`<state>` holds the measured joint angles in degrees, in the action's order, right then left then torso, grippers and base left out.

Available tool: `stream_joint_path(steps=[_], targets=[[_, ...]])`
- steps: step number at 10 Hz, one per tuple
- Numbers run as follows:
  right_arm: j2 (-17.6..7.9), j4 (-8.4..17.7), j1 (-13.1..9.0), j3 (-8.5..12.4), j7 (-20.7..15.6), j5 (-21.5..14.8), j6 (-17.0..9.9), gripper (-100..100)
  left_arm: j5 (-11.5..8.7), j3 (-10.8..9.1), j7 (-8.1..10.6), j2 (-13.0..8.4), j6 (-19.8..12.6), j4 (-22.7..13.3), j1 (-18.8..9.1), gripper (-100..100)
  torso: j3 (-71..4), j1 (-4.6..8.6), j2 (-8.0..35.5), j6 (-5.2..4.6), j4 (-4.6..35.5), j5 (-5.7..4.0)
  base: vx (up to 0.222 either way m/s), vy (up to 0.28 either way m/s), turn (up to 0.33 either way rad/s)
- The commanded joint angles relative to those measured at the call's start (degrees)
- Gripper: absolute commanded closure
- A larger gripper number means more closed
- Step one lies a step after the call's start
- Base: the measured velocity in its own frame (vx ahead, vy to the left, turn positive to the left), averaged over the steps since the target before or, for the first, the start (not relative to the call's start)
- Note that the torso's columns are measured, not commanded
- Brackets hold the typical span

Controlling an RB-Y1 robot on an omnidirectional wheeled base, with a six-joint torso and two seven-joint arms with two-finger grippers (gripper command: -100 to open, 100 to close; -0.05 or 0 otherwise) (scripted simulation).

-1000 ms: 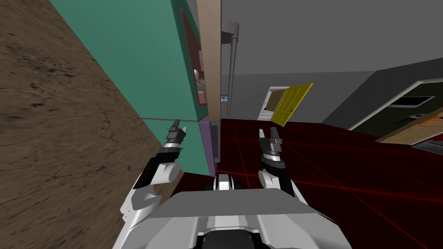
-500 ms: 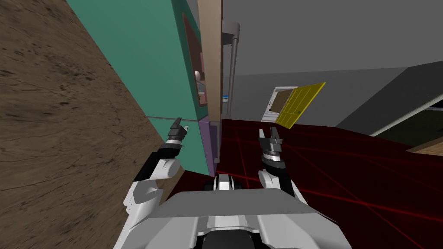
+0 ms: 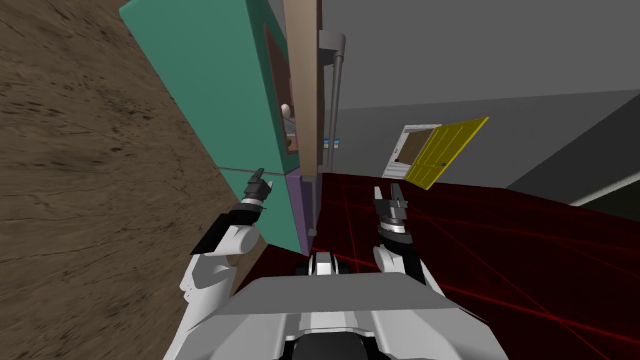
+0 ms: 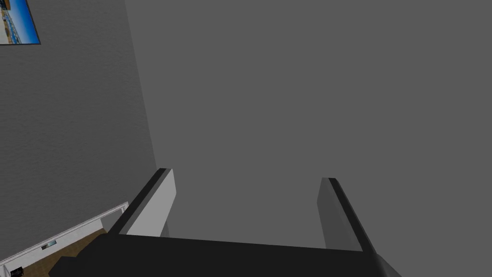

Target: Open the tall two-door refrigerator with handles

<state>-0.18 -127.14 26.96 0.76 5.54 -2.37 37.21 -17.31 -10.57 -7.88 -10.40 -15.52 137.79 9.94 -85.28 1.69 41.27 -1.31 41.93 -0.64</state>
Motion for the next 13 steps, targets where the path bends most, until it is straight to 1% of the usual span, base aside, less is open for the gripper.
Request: stream_joint_path(steps=[1,2,3,4,5,6,7,8,9,10,11,12,13], targets=[[0.0,0.0,0.0,0.0,0.0,0.0,0.0,0,-1.19,0.72,0.15,0.25,-3.97,0.58,-1.89,-100,-0.03,0.09,-0.03,-0.07,0.02,-0.04,0.003,-0.067,0.051],[0.0,0.0,0.0,0.0,0.0,0.0,0.0,0,-2.03,0.33,0.11,0.44,-5.91,0.83,-3.12,-100,-0.02,0.09,-0.03,-0.1,-0.03,-0.02,0.006,-0.073,0.103],[0.0,0.0,0.0,0.0,0.0,0.0,0.0,0,-2.03,0.33,0.11,0.44,-6.88,0.83,-3.12,-100,-0.04,0.1,-0.08,-0.05,-0.05,-0.01,0.008,-0.056,0.07],[0.0,0.0,0.0,0.0,0.0,0.0,0.0,0,-2.85,-0.06,0.07,0.67,-8.78,1.03,-4.33,-100,-0.06,0.05,-0.1,-0.1,-0.06,0.0,-0.003,-0.067,0.103],[0.0,0.0,0.0,0.0,0.0,0.0,0.0,0,-2.85,-0.06,0.07,0.67,-9.74,1.03,-4.33,-100,-0.02,0.08,-0.06,-0.03,-0.07,0.02,0.019,-0.055,0.062],[0.0,0.0,0.0,0.0,0.0,0.0,0.0,0,-3.65,-0.44,0.04,0.93,-11.44,1.2,-5.53,-100,-0.06,0.01,-0.13,-0.09,-0.12,0.05,0.028,-0.069,0.121],[0.0,0.0,0.0,0.0,0.0,0.0,0.0,0,-3.65,-0.44,0.04,0.93,-12.55,1.2,-5.53,-100,-0.1,0.14,-0.18,-0.11,-0.13,0.01,0.014,-0.063,0.067],[0.0,0.0,0.0,0.0,0.0,0.0,0.0,0,-3.65,-0.44,0.04,0.93,-12.55,1.2,-5.53,-100,-0.1,0.17,-0.2,-0.2,-0.21,0.03,-0.006,-0.029,0.012],[-0.01,0.0,-0.01,0.0,0.0,0.0,0.0,0,-4.43,-0.81,0.0,1.21,-14.71,1.34,-6.71,-100,-0.1,0.1,-0.19,-0.2,-0.2,0.05,-0.02,-0.049,0.088],[0.0,0.0,0.0,0.0,0.0,0.0,0.0,0,-4.43,-0.81,0.0,1.21,-15.3,1.34,-6.71,-100,-0.05,0.17,-0.12,-0.12,-0.14,0.02,-0.003,-0.05,0.034],[0.0,0.0,-0.01,0.0,0.0,0.0,0.0,0,-5.19,-1.17,-0.03,1.52,-16.99,1.48,-7.86,-100,-0.05,0.07,-0.15,-0.05,-0.19,0.08,0.008,-0.071,0.097],[0.0,0.0,0.0,0.0,0.0,0.0,0.0,0,-5.19,-1.17,-0.03,1.52,-17.98,1.48,-7.86,-100,-0.1,-0.03,-0.19,0.0,-0.12,0.07,0.007,-0.064,0.083],[0.0,0.0,0.0,0.0,0.0,0.0,0.0,0,-5.93,-1.52,-0.06,1.84,-19.75,1.63,-8.98,-100,-0.05,-0.01,-0.14,-0.09,-0.18,0.1,-0.011,-0.059,0.085]])
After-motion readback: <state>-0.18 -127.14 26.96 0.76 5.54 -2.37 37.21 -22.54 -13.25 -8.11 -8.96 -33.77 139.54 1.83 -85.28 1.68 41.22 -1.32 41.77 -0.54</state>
